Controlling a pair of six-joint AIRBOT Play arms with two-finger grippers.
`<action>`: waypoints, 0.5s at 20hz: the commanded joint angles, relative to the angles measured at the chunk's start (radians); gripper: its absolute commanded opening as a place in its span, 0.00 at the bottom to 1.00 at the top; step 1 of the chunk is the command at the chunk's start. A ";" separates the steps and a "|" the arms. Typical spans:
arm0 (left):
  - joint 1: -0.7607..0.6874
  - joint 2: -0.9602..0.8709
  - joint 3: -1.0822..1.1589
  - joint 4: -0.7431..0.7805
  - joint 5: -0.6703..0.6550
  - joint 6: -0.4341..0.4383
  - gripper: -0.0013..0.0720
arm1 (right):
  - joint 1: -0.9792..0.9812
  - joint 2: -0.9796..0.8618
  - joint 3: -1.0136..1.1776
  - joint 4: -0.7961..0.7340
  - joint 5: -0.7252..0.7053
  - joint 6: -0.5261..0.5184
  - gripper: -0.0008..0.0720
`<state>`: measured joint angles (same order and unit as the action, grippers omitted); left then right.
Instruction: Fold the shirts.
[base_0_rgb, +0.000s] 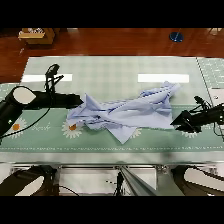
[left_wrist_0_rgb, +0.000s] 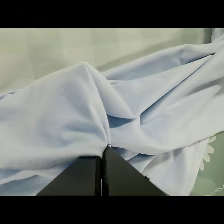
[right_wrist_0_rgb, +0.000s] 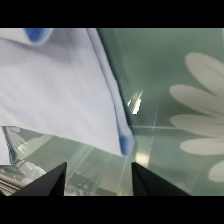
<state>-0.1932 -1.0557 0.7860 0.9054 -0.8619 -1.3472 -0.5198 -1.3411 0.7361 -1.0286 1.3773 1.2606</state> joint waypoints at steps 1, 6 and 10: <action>0.000 0.000 0.000 0.000 -0.006 0.000 0.04 | 0.000 0.001 -0.060 0.041 -0.072 -0.006 0.69; 0.000 0.000 0.000 -0.001 -0.010 0.000 0.04 | 0.114 0.001 -0.102 0.102 -0.284 0.014 0.68; 0.000 0.000 0.000 0.000 -0.021 0.000 0.04 | 0.204 0.001 -0.101 0.114 -0.402 0.093 0.07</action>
<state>-0.1932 -1.0557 0.7860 0.9051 -0.8749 -1.3472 -0.3710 -1.3399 0.6407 -0.9192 1.0882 1.3083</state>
